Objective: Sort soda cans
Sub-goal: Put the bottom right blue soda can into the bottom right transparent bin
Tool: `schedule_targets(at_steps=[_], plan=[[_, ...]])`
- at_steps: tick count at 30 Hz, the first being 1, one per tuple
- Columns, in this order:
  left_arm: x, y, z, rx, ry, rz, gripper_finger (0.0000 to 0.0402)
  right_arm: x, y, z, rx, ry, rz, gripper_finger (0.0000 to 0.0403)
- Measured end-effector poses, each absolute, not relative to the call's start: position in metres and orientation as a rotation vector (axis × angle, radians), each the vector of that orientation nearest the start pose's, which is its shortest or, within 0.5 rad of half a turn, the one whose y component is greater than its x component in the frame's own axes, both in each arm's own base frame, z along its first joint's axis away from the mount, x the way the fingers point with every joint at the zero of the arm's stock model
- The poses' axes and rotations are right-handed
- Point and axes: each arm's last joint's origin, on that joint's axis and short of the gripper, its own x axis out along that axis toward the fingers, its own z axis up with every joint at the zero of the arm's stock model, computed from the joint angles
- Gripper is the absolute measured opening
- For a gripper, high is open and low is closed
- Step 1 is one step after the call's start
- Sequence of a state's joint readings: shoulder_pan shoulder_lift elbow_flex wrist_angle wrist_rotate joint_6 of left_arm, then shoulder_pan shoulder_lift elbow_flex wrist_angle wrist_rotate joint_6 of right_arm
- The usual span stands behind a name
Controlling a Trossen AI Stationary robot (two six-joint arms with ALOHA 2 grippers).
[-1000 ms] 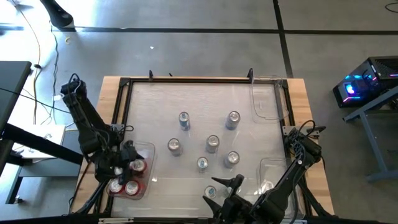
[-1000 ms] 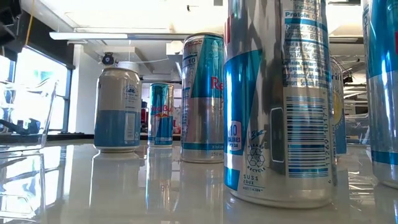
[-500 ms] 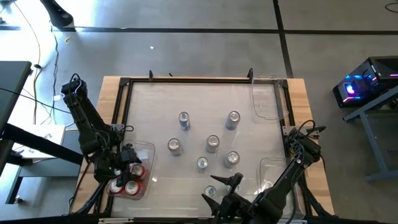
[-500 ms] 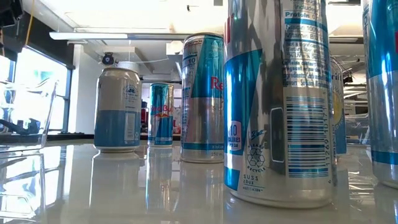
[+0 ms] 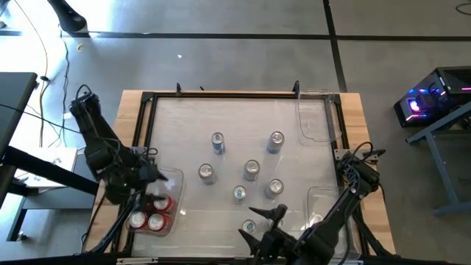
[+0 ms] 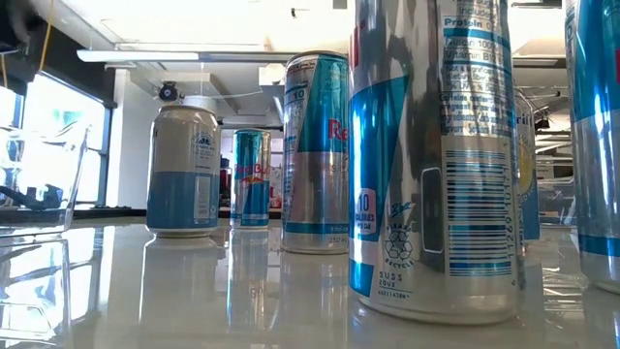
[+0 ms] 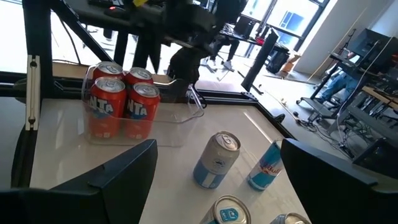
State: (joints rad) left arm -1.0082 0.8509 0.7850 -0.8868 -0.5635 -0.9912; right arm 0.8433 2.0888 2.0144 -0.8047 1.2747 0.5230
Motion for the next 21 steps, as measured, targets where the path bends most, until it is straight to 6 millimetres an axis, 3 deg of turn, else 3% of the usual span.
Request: schedule_targets(at_steps=[8,12,21], plan=[[0.105,-0.067,0.260,0.025,1.001,0.256,0.0321,0.325,0.311,0.315,-0.261,0.328,-0.486,0.0339],[0.109,-0.058,0.257,0.047,1.119,0.204,0.0303,0.325,0.310,0.315,-0.257,0.341,-0.472,0.0339],[0.118,-0.043,0.255,0.077,1.204,0.155,0.0244,0.325,0.310,0.315,-0.254,0.344,-0.469,0.0339]])
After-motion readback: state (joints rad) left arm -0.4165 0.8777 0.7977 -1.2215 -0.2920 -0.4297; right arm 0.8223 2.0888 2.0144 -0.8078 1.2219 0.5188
